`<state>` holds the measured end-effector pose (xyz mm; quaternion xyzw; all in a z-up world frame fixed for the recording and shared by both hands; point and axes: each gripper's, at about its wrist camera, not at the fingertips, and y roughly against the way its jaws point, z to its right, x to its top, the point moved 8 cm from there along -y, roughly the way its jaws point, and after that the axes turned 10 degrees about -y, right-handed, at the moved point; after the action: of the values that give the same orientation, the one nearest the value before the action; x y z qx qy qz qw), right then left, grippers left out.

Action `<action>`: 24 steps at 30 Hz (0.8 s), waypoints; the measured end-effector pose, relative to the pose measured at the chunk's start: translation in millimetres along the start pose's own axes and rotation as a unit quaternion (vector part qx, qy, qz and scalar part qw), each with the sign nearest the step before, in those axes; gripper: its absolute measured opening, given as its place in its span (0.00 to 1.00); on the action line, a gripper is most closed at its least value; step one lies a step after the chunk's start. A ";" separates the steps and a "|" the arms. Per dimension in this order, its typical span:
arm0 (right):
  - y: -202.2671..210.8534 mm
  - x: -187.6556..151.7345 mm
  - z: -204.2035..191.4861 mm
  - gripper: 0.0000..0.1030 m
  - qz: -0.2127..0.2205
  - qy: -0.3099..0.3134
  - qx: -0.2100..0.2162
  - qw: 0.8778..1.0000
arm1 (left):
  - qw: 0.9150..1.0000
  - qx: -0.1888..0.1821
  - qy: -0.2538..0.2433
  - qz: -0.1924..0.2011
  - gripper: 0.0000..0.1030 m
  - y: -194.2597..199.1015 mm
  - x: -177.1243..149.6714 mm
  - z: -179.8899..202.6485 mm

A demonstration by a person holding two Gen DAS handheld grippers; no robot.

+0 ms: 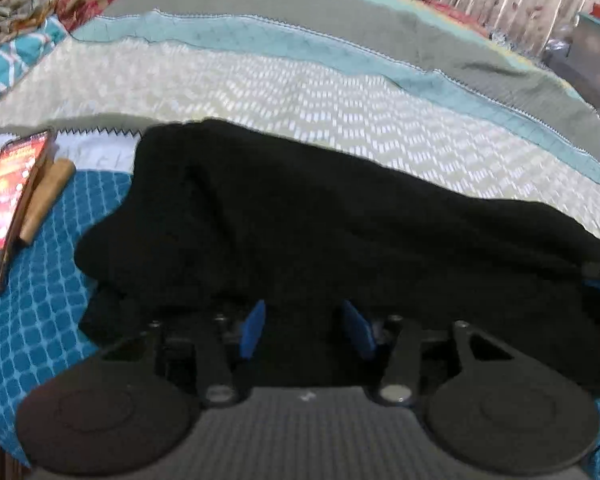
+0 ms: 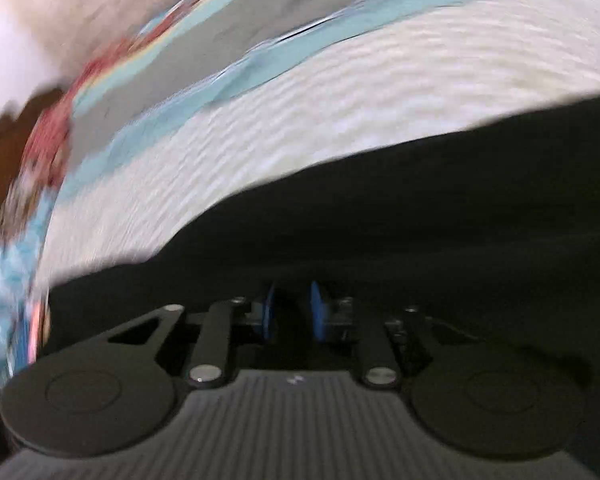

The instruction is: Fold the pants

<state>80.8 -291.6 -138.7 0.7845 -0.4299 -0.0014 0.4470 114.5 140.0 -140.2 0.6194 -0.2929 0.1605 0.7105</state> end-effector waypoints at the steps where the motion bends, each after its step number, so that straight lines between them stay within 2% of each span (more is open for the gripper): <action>1: 11.7 11.2 14.8 0.29 0.026 -0.010 -0.025 0.999 | 1.000 0.002 -0.004 -0.002 0.43 2.3 0.3 1.2; 2: 20.6 20.5 28.8 0.33 0.053 -0.012 -0.060 0.997 | 1.000 0.005 -0.006 -0.004 0.43 3.6 1.0 2.1; 3: 30.0 30.8 46.5 0.33 0.070 -0.017 -0.076 0.994 | 1.000 0.007 -0.005 -0.007 0.43 4.5 1.9 2.3; 5: 49.9 46.9 82.6 0.26 0.090 -0.053 -0.079 0.991 | 1.000 0.009 0.005 -0.014 0.46 8.3 5.5 4.0; 8: 83.1 60.4 125.8 0.29 0.139 -0.105 -0.103 0.979 | 1.000 0.000 -0.005 -0.001 0.47 15.0 13.4 18.6; 10: 101.4 64.9 147.8 0.28 0.158 -0.125 -0.099 0.974 | 1.000 -0.010 -0.023 0.003 0.48 17.4 18.4 38.8; 13: 116.6 65.4 166.4 0.22 0.168 -0.145 -0.066 0.973 | 0.998 -0.026 -0.055 -0.013 0.48 9.4 20.6 75.3; 15: 128.1 67.4 170.4 0.24 0.202 -0.140 -0.111 0.963 | 0.996 -0.040 -0.074 -0.026 0.48 3.0 19.6 100.1; 18: 164.0 66.8 198.1 0.27 0.239 -0.177 -0.086 0.951 | 0.991 -0.058 -0.113 -0.034 0.48 -2.5 17.6 138.0; 20: 183.5 63.9 218.5 0.34 0.265 -0.200 -0.099 0.938 | 0.988 -0.066 -0.135 -0.037 0.50 -5.6 15.0 159.6; 22: 196.1 59.2 234.6 0.34 0.279 -0.226 -0.095 0.928 | 0.985 -0.075 -0.151 -0.044 0.50 -9.9 13.2 178.1; 24: 208.5 50.1 248.0 0.43 0.292 -0.254 -0.093 0.918 | 0.982 -0.081 -0.164 -0.051 0.51 -14.4 12.0 194.1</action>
<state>-123.8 -547.3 -122.0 0.5525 -0.7364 -0.1100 0.3746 90.1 -53.2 -132.3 0.5921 -0.3854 -0.0037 0.7077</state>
